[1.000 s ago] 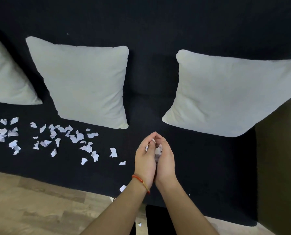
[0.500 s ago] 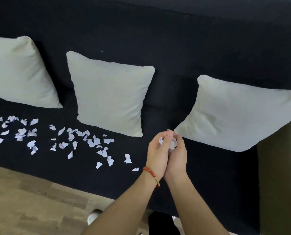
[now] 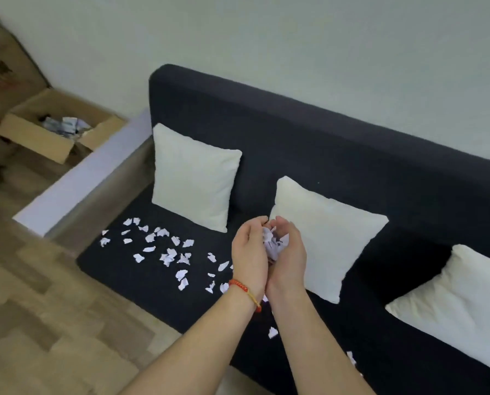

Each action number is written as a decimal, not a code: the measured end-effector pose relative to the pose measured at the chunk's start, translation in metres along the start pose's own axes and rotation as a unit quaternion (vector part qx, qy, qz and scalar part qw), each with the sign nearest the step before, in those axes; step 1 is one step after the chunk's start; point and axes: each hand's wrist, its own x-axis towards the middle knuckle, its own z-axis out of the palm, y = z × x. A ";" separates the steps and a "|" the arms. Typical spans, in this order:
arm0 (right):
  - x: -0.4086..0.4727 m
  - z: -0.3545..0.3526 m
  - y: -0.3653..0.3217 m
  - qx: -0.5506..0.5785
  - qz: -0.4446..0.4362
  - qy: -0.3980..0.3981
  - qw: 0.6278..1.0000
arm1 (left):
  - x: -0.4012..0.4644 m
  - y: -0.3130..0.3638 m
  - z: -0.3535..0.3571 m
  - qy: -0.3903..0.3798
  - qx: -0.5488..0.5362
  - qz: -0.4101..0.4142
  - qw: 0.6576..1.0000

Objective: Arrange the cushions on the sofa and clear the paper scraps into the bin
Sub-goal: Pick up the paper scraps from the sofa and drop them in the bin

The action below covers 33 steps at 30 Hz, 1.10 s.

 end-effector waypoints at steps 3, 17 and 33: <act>-0.035 0.085 0.026 -0.012 0.011 -0.028 0.999 | 0.011 0.072 -0.055 0.017 0.021 0.018 0.999; -0.099 0.384 0.154 -0.162 0.024 -0.129 0.978 | 0.085 0.301 -0.275 0.113 0.003 0.086 0.990; 0.057 0.724 0.326 -0.137 0.038 -0.164 0.976 | 0.367 0.500 -0.474 0.144 -0.050 0.055 0.987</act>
